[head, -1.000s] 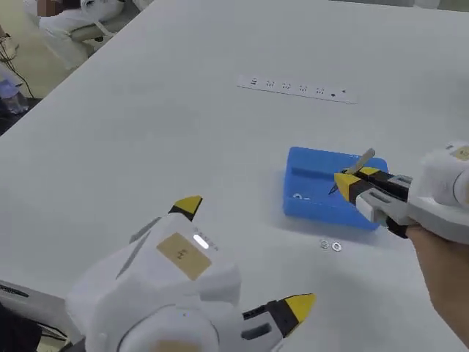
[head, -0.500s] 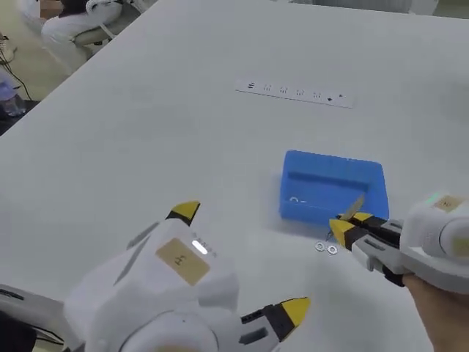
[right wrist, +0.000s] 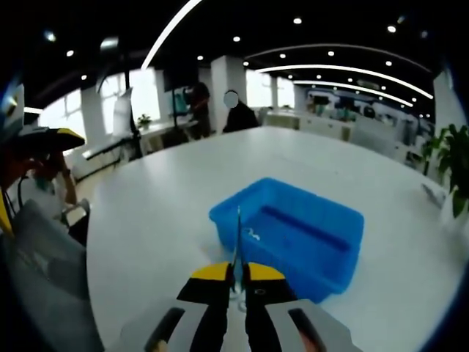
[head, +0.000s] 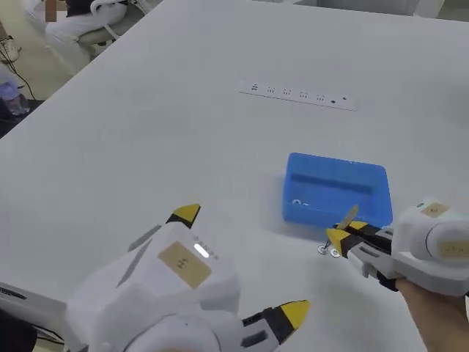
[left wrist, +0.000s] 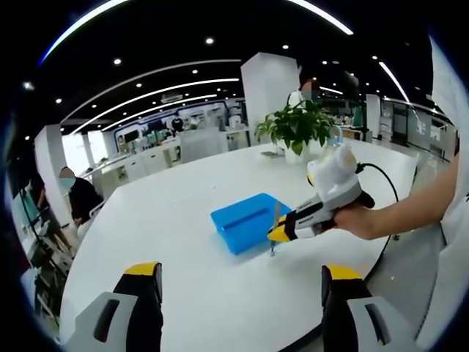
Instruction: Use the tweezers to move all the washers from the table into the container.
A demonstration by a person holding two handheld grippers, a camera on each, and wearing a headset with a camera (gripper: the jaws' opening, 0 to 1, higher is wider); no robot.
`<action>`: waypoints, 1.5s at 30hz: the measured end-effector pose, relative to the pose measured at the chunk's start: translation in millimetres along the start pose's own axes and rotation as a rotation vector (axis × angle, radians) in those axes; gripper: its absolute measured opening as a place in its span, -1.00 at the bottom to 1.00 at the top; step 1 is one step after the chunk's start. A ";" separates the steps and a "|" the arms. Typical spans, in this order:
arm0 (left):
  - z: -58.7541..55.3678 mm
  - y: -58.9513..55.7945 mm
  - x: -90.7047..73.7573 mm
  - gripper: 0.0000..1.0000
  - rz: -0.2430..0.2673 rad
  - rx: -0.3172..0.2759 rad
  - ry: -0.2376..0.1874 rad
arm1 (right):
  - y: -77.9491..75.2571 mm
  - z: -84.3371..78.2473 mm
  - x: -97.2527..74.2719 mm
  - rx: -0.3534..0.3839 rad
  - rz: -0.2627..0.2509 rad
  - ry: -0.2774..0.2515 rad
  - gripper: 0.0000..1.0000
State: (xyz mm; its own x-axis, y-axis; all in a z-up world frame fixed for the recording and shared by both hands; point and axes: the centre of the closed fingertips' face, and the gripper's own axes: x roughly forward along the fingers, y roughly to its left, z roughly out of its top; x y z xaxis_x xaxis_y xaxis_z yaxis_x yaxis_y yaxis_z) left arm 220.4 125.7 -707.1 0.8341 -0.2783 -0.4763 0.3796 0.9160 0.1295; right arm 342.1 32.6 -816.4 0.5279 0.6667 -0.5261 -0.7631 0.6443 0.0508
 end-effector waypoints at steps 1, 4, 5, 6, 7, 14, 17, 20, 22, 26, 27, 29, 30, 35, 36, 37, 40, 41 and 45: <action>-0.1 0.5 0.0 0.83 0.002 -0.002 0.000 | 0.9 0.4 0.0 -0.001 0.000 -0.001 -0.93; -0.7 1.3 -0.1 0.82 0.005 -0.004 0.001 | 2.2 -2.5 1.6 -0.016 -0.002 0.010 -0.93; -0.5 1.0 -0.2 0.82 0.003 -0.005 -0.001 | 1.8 -1.4 2.3 -0.023 -0.008 0.004 -0.93; -0.5 0.9 -0.4 0.82 0.003 -0.004 -0.001 | 1.5 -1.1 2.5 -0.027 -0.009 0.005 -0.93; -0.4 0.8 -0.6 0.82 0.004 -0.003 -0.001 | 1.3 -1.4 2.7 -0.030 -0.007 0.004 -0.93; -1.6 0.8 -1.3 0.81 0.007 -0.001 0.003 | 2.9 -1.6 3.4 -0.050 -0.007 -0.010 -0.93; -1.5 1.0 -1.9 0.80 0.010 0.001 0.002 | 2.2 -2.9 2.0 -0.043 -0.013 -0.023 -0.94; -0.4 0.9 -2.5 0.81 0.009 -0.007 -0.006 | 0.6 -3.9 1.2 -0.035 -0.018 -0.019 -0.94; -0.5 1.4 -2.6 0.81 0.012 -0.003 -0.004 | 0.0 -3.9 1.1 -0.020 -0.017 -0.013 -0.95; -0.6 1.3 -2.9 0.80 0.013 0.001 -0.005 | -3.2 -4.0 0.6 0.038 -0.011 -0.013 -0.96; -0.3 1.4 -3.1 0.80 0.014 0.003 -0.006 | -4.1 -3.6 -0.1 0.049 -0.013 -0.011 -0.96; 0.5 0.5 -3.6 0.81 0.008 0.002 -0.010 | -2.9 -2.8 -0.2 0.049 -0.009 -0.005 -0.96; 2.2 -1.3 -3.9 0.83 -0.004 -0.002 -0.021 | -1.6 -2.5 -0.4 0.035 -0.009 0.007 -0.96; 4.2 -2.1 -3.8 0.85 -0.006 0.004 -0.028 | 5.3 4.8 -4.7 0.021 0.006 0.000 -0.96; 4.2 -2.1 -3.7 0.85 -0.006 0.003 -0.027 | 6.1 6.9 -5.9 0.021 0.009 -0.004 -0.96; 4.5 -1.8 -3.5 0.85 -0.007 -0.004 -0.028 | 7.7 11.2 -7.9 0.025 0.015 -0.014 -0.96; 4.9 -1.4 -3.3 0.86 -0.007 -0.015 -0.029 | 9.9 22.5 -12.9 0.025 0.026 -0.042 -0.96; 4.9 -1.5 -3.2 0.87 -0.008 -0.015 -0.029 | 9.0 27.1 -14.7 0.022 0.026 -0.051 -0.96; 3.5 -3.0 -2.4 0.92 -0.015 -0.013 -0.024 | 7.0 43.5 -21.4 0.010 0.020 -0.083 -0.96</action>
State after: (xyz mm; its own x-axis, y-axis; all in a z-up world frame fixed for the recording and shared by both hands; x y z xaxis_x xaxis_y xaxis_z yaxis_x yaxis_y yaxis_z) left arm 218.6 122.7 -703.3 0.8380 -0.2988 -0.4567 0.3869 0.9154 0.1111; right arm 341.6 39.1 -767.8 0.5417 0.7082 -0.4528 -0.7704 0.6338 0.0697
